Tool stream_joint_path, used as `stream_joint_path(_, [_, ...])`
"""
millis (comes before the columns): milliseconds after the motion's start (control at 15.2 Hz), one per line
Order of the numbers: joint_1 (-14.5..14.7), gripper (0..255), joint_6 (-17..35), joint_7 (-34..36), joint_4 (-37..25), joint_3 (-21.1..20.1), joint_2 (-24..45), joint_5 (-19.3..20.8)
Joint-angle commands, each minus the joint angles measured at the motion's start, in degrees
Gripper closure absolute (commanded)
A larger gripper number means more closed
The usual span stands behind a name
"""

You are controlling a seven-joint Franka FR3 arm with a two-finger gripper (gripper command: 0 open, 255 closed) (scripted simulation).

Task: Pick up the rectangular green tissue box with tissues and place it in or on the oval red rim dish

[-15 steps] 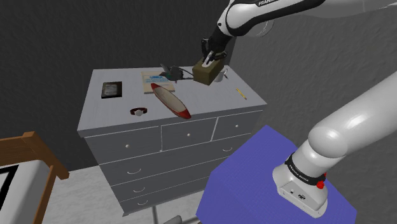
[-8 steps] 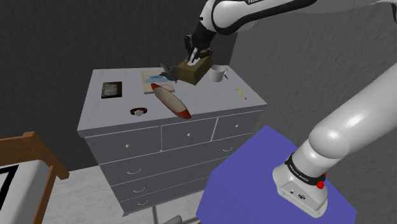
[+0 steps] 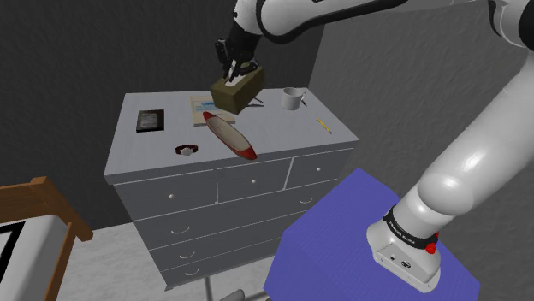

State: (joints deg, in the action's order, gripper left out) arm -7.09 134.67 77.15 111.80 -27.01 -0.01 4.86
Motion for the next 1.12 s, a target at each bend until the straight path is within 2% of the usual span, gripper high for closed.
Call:
stream_joint_path(0, [1.86,255,-2.92,5.48,-6.38,-1.85,4.4,4.41])
stream_joint_path(1056, [2.59,255,8.27,9.35,1.73,-0.86,8.19,9.01])
